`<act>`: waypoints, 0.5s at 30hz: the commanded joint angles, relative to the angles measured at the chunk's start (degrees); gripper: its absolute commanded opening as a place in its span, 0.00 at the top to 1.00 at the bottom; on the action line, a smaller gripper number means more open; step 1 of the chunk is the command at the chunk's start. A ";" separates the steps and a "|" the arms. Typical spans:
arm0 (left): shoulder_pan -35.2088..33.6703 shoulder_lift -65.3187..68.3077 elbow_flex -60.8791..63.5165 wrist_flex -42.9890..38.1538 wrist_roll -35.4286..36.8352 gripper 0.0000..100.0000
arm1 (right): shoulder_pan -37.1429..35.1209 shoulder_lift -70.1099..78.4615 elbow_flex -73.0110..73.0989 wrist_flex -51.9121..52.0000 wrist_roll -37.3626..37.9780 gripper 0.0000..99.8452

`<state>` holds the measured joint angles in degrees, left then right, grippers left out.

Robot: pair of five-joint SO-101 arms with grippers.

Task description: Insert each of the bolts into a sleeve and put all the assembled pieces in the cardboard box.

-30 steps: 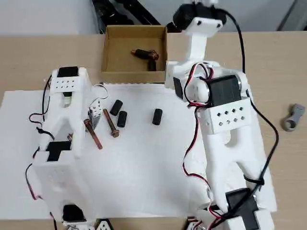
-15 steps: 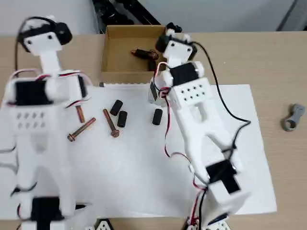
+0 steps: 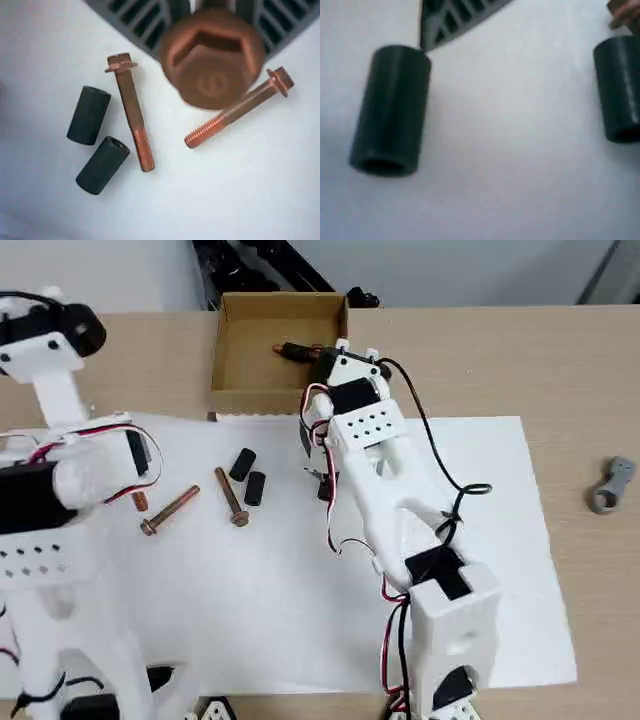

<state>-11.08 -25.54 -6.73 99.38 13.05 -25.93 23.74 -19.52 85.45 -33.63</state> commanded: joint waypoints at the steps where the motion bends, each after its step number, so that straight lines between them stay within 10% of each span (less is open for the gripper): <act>1: -0.09 -2.73 -0.22 -0.79 -0.53 0.99 | -0.22 0.75 -0.53 -1.45 -0.53 0.75; 15: 0.00 -2.46 -0.22 -0.62 -0.26 0.99 | -2.95 8.13 -0.53 -3.82 -1.67 0.80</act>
<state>-11.08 -26.59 -6.73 99.38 13.05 -28.13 32.09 -19.60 82.11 -34.95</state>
